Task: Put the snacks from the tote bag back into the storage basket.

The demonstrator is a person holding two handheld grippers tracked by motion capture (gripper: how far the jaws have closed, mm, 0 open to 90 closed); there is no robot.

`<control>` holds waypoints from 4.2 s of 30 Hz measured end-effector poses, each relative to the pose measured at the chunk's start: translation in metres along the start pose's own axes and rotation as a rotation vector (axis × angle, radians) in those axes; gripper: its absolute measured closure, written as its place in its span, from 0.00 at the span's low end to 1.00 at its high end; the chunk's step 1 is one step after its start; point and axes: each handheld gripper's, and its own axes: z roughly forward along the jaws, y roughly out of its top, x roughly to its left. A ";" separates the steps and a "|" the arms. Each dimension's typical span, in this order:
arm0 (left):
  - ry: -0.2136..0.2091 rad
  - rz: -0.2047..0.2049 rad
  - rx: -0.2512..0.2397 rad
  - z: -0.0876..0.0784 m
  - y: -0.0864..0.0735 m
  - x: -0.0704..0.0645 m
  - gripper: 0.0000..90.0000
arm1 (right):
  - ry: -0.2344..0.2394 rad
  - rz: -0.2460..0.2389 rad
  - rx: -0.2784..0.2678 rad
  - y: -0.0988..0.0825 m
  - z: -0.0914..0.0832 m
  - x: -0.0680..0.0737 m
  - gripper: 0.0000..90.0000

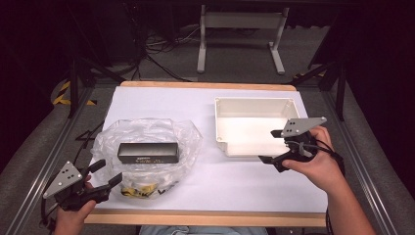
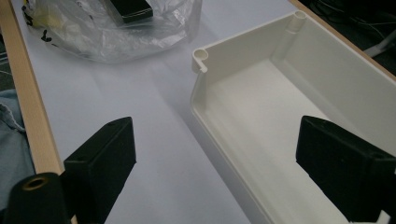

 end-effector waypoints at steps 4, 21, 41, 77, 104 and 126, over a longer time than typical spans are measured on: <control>0.000 -0.001 -0.004 0.001 0.000 0.000 0.29 | 0.010 -0.024 0.002 0.012 0.001 0.000 0.15; 0.012 -0.007 0.006 0.003 0.001 0.000 0.29 | 0.093 -0.119 0.017 0.063 0.028 0.003 0.15; 0.026 0.008 0.005 0.005 0.003 0.001 0.28 | 0.167 -0.209 0.028 0.118 0.102 0.017 0.14; 0.008 -0.014 -0.005 0.005 0.003 0.002 0.28 | 0.311 -0.202 -0.030 0.130 0.203 0.041 0.22; 0.024 -0.026 -0.015 0.006 0.001 0.005 0.27 | 0.399 -0.239 0.015 0.111 0.264 0.058 0.24; 0.017 -0.017 -0.007 0.008 0.000 0.004 0.27 | 0.433 -0.295 0.107 0.107 0.287 0.061 0.40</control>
